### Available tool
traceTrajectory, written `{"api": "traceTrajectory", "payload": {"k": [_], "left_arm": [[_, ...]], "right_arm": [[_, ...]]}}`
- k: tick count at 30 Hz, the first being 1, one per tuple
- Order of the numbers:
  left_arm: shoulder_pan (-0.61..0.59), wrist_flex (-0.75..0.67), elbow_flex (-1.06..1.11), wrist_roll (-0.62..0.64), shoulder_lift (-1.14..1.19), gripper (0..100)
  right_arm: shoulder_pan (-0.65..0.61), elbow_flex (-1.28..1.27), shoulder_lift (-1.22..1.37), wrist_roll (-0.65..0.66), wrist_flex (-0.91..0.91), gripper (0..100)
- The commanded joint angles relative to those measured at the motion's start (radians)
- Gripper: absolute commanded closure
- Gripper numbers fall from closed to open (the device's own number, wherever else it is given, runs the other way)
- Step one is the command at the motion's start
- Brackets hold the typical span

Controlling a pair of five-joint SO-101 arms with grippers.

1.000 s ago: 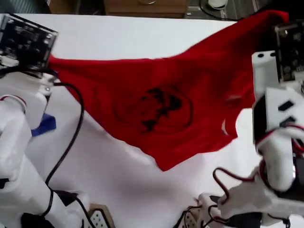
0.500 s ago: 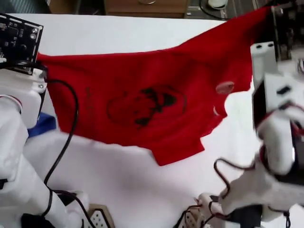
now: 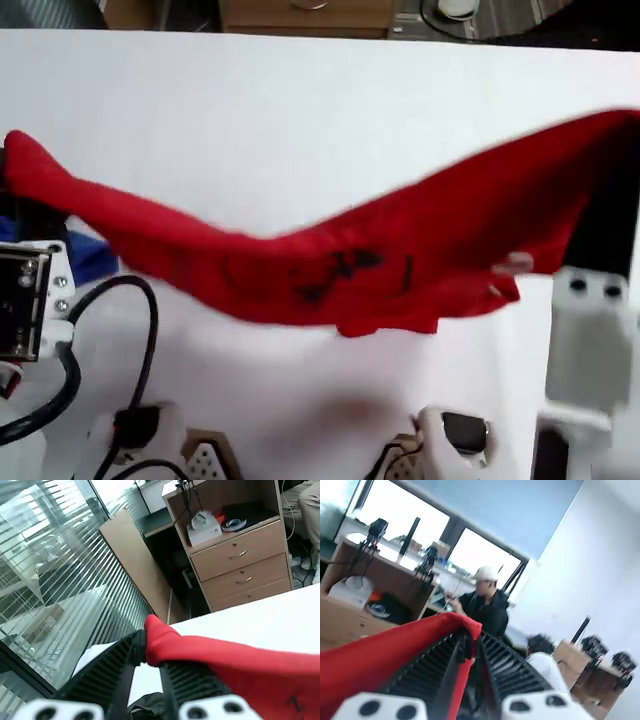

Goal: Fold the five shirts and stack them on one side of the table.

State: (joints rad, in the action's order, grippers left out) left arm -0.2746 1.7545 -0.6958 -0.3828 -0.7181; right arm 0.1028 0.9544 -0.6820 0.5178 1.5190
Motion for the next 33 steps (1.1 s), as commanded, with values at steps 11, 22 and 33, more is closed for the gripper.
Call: {"api": "traceTrajectory", "payload": {"k": [11, 22, 33], "left_arm": [[-0.008, 0.025, 0.054, 0.026, -0.006, 97], [-0.008, -0.084, 0.410, 0.043, -0.235, 97], [-0.009, -0.075, 0.556, 0.041, -0.433, 97]], "right_arm": [[0.007, 0.009, -0.104, 0.054, -0.090, 97.8], [0.005, 0.011, -0.076, 0.071, -0.124, 97.8], [0.004, 0.005, -0.174, 0.071, -0.094, 97.8]]}}
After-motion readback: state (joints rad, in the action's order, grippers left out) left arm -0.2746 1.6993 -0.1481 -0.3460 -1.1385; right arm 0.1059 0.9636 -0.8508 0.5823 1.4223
